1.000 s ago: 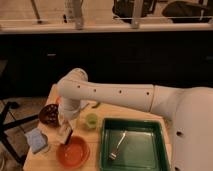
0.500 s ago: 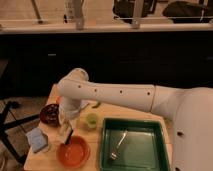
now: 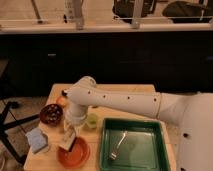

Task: Place eraser in red bowl

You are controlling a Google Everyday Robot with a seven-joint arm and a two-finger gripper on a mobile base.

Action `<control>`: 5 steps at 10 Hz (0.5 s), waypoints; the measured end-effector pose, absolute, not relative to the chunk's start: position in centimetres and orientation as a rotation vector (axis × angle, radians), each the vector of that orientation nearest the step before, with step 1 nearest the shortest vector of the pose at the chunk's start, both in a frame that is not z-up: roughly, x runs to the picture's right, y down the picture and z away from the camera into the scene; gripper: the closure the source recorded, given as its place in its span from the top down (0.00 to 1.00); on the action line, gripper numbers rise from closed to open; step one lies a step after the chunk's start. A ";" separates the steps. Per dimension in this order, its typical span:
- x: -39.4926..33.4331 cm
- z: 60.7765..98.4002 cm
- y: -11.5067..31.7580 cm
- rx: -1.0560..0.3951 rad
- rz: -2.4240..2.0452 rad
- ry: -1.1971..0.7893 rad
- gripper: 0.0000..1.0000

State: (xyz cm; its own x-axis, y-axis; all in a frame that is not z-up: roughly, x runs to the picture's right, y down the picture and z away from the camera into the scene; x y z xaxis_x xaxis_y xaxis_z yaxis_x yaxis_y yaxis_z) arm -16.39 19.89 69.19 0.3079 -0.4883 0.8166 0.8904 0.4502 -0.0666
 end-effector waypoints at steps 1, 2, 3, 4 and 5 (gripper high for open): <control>-16.5 69.2 20.3 -0.584 -0.981 -0.833 0.00; -16.6 69.3 20.7 -0.588 -0.981 -0.842 0.00; -16.8 69.4 21.1 -0.592 -0.980 -0.854 0.00; -16.9 69.6 21.5 -0.597 -0.985 -0.867 0.00; -17.2 69.7 21.7 -0.599 -0.998 -0.878 0.00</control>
